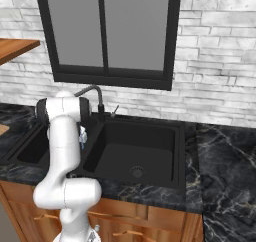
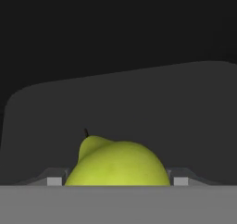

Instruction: Pick the pear, mango from the sink and place them on the cutting board to airdry. Then turn off the sink faucet.

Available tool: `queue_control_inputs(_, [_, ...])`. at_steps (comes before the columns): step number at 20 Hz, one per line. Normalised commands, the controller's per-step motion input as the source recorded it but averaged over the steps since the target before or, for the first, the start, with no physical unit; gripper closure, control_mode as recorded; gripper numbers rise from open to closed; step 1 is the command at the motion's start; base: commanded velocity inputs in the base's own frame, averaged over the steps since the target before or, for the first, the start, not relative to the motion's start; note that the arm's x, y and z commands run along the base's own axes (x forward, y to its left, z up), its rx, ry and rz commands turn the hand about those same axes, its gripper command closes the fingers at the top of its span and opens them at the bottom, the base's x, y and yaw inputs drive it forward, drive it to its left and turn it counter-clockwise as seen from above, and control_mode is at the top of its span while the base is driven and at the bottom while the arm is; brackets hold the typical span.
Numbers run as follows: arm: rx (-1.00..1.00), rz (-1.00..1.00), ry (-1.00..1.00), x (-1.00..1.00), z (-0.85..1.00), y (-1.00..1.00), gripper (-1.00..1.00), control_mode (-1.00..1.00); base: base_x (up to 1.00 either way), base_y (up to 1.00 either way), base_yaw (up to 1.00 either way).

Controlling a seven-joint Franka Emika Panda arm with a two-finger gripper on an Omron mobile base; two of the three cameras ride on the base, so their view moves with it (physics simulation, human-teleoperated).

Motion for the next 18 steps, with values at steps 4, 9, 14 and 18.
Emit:
queue_control_inputs(4, [0.0, 0.0, -0.03, -0.48, 0.51, 0.04, 1.0, -1.0, 0.0, 0.0, 0.0])
queue_control_inputs(9, [0.0, 0.0, -0.02, -0.42, 0.68, 0.14, 1.0, -1.0, 0.0, 0.0, 0.0])
queue_control_inputs(14, [0.02, 0.01, 0.0, -0.35, 0.78, 0.27, 1.0, -1.0, 0.0, 0.0, 0.0])
queue_control_inputs(18, [0.05, 0.12, -0.05, -0.59, 0.78, 0.04, 1.0, -1.0, 0.0, 0.0, 0.0])
